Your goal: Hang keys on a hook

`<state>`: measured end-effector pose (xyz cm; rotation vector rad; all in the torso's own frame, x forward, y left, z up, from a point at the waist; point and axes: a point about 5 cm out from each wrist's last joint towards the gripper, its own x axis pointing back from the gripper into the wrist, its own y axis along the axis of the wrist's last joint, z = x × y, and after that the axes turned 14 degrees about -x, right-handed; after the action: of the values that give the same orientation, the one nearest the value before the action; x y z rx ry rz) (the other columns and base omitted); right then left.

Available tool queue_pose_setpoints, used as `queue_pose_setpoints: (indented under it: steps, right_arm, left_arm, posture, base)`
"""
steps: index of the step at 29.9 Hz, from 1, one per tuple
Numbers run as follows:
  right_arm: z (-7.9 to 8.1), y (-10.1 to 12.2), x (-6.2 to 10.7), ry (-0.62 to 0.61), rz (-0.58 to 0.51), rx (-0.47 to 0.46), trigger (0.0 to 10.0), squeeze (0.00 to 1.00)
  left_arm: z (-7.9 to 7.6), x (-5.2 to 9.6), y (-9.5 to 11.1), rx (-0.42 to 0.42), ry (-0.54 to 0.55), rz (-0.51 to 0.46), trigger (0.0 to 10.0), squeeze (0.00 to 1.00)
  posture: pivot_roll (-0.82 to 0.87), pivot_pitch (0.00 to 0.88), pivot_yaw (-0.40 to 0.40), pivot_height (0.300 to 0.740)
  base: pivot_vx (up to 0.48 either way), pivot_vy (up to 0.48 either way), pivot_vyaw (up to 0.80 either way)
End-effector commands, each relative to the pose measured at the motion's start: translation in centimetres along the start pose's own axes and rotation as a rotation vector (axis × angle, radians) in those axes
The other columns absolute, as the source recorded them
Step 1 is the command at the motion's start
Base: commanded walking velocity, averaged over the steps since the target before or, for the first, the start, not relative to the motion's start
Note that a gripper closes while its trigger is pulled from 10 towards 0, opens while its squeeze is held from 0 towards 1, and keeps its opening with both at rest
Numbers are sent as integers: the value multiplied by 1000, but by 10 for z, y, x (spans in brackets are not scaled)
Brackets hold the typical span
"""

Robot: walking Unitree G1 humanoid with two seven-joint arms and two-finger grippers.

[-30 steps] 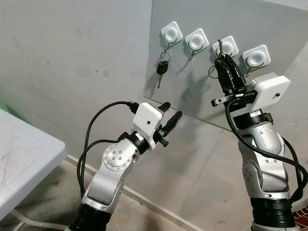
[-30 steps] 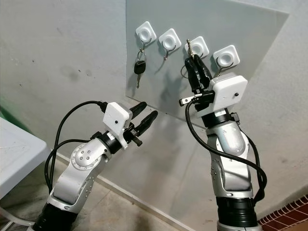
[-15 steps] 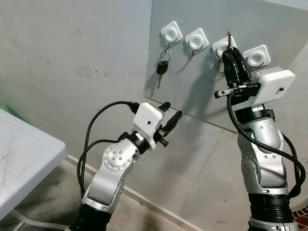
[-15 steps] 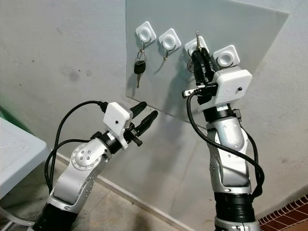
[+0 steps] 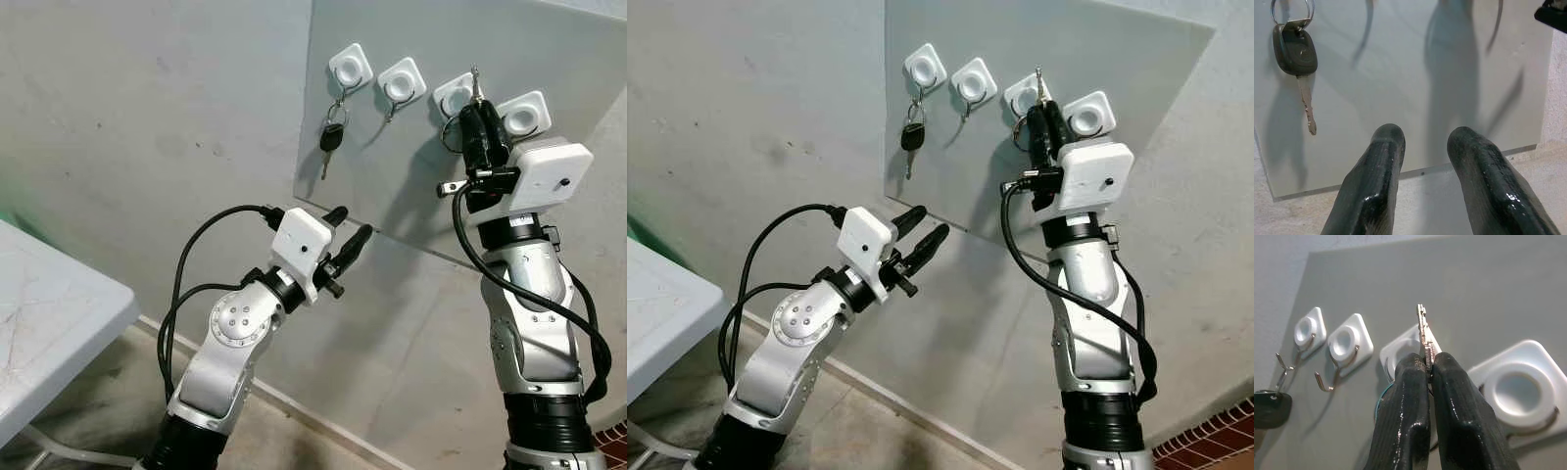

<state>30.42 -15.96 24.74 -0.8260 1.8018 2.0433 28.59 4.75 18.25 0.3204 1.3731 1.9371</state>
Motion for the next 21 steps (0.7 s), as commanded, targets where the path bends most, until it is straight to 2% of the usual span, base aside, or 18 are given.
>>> queue_pose_setpoints:
  steps: [1,7,21]
  right_arm:
    - [-8,-1,3,-38,13,23,10000,0]
    - [-10,-6,13,-40,34,45,10000,0]
    - [-9,-9,17,-56,42,58,10000,0]
  left_arm:
    - [-1,-2,7,-9,-3,-28,10000,0]
    - [0,-1,7,-7,-1,-27,10000,0]
    - [2,-1,8,-6,6,-24,10000,0]
  posture:
    - [126,0,-91,736]
    - [125,0,-89,736]
    - [125,0,-83,736]
  base:
    - [0,0,0]
    - [0,0,0]
    - [0,0,0]
